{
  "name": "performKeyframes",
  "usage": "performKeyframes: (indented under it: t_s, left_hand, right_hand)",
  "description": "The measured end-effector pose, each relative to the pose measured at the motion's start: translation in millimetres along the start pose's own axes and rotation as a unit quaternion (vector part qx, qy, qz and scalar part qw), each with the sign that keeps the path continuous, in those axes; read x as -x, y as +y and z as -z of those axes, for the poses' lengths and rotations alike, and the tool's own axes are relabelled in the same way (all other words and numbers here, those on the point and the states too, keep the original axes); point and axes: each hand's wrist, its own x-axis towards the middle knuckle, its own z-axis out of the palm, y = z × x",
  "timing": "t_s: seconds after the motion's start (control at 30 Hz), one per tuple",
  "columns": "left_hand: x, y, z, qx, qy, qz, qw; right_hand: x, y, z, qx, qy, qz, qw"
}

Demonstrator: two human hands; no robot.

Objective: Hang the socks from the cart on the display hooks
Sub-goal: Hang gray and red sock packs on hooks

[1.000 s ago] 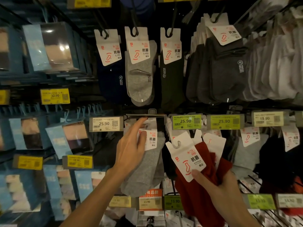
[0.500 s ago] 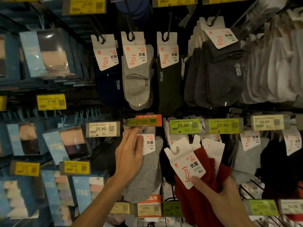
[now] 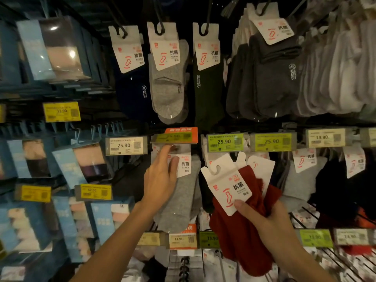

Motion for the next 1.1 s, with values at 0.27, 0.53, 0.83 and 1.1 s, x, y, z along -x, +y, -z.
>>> performKeyframes:
  t_s: [0.27, 0.53, 0.83, 1.1]
  left_hand:
    - [23, -10, -4, -0.094, -0.042, -0.028, 0.994]
    - [63, -19, -14, -0.209, -0.002, -0.028, 0.977]
    - [95, 66, 23, 0.315, -0.206, 0.305, 0.875]
    - [103, 105, 15, 0.37, -0.218, 0.28, 0.859]
  right_hand:
    - [10, 0, 2, -0.022, 0.008, -0.02, 1.0]
    - [24, 2, 0, -0.057, 0.001, -0.049, 0.997]
    - [38, 11, -10, -0.065, -0.022, -0.061, 0.996]
    - [58, 13, -13, -0.106, -0.025, -0.098, 0.989]
